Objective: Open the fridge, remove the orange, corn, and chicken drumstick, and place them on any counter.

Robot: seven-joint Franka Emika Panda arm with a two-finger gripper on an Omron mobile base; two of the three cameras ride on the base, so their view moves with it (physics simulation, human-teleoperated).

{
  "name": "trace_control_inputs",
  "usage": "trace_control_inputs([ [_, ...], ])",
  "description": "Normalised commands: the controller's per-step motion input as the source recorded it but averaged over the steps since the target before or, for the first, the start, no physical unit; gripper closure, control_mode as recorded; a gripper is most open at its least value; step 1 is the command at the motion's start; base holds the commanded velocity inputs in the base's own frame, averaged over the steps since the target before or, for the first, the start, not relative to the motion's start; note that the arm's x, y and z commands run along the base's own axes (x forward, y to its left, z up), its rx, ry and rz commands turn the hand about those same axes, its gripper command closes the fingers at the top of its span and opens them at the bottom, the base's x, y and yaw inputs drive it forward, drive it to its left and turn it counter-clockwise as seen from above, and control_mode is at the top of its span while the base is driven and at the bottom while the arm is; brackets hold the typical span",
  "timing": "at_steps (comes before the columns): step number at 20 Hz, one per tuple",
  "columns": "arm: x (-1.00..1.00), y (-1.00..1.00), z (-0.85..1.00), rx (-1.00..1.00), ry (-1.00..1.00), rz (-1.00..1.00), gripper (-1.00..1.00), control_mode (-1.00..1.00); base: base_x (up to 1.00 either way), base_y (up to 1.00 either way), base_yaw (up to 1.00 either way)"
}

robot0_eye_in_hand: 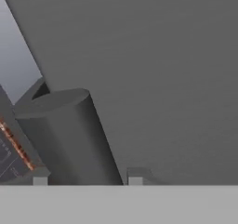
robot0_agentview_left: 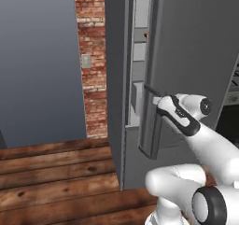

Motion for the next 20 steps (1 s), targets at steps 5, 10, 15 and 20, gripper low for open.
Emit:
trace_control_inputs([
  [5,-1.00,-0.96,0.00,-0.08,-0.04,0.01,1.00,-1.00,0.00,0.00,0.00],
  [10,-0.97,-0.99,0.00,-0.06,0.00,0.02,1.00,-1.00,0.00,0.00,0.00],
  [15,-0.77,-0.77,0.00,-0.08,0.00,0.00,1.00,-1.00,0.00,0.00,0.00],
  [20,-0.71,-0.66,0.00,-0.09,0.01,0.00,1.00,-1.00,0.00,0.00,0.00],
])
